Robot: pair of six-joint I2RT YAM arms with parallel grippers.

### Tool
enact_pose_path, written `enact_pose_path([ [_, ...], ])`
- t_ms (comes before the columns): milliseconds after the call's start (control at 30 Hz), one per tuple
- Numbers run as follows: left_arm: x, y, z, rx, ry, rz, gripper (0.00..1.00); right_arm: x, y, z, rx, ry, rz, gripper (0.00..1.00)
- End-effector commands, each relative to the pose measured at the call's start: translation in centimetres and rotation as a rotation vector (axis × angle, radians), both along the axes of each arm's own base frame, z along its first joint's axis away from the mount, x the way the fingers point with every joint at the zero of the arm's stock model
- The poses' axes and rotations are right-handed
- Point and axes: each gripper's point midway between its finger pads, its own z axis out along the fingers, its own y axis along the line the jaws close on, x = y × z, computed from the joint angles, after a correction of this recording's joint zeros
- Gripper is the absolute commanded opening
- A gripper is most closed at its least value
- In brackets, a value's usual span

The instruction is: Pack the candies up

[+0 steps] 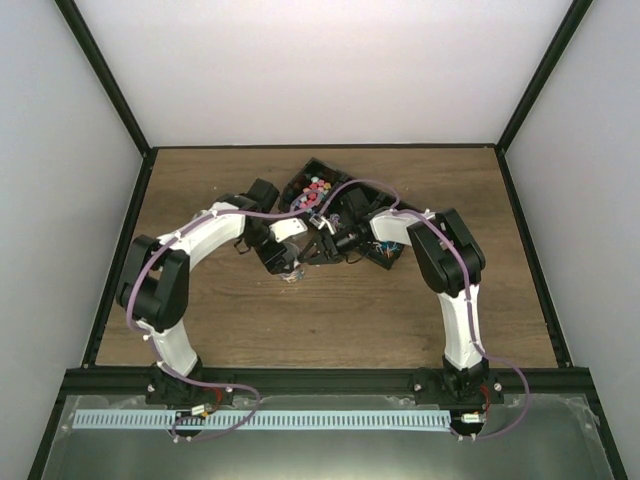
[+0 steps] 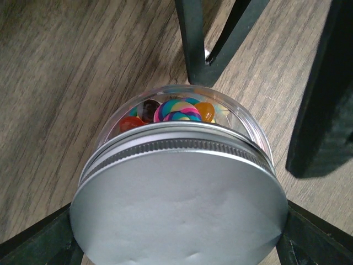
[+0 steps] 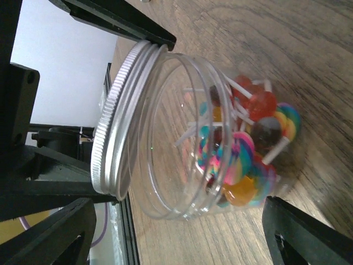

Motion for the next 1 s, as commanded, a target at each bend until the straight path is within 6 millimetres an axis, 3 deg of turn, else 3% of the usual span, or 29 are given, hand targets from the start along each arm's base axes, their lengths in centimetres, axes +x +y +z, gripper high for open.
enact_pose_path([
  [0, 0.3, -1.1, -0.1, -0.007, 0.003, -0.011, 0.81, 0.7, 0.8, 1.3, 0.034, -0.021, 0.019, 0.87],
  [67, 0.3, -1.2, -0.2, -0.004, 0.004, -0.013, 0.81, 0.9, 0.9, 1.8, 0.042, -0.029, 0.018, 0.92],
  [200, 0.3, -1.2, -0.4, 0.006, 0.009, -0.017, 0.81, 1.4, 1.1, 2.5, 0.043, -0.051, 0.001, 0.92],
  [433, 0.8, -1.7, -0.3, 0.007, 0.017, -0.009, 0.81, 2.0, 1.4, 1.6, 0.011, -0.013, -0.011, 0.85],
  [600, 0.6, -2.4, -0.5, 0.011, 0.036, -0.02, 0.81, 2.1, 1.4, 1.6, 0.008, -0.013, -0.015, 0.91],
  [833, 0.6, -3.0, -0.6, 0.007, 0.046, -0.012, 0.81, 2.1, 1.5, 1.2, 0.008, 0.005, -0.017, 0.74],
  [967, 0.8, -3.7, -0.7, -0.012, 0.071, 0.018, 0.81, 2.1, 1.3, 0.5, -0.012, 0.017, -0.022, 0.7],
])
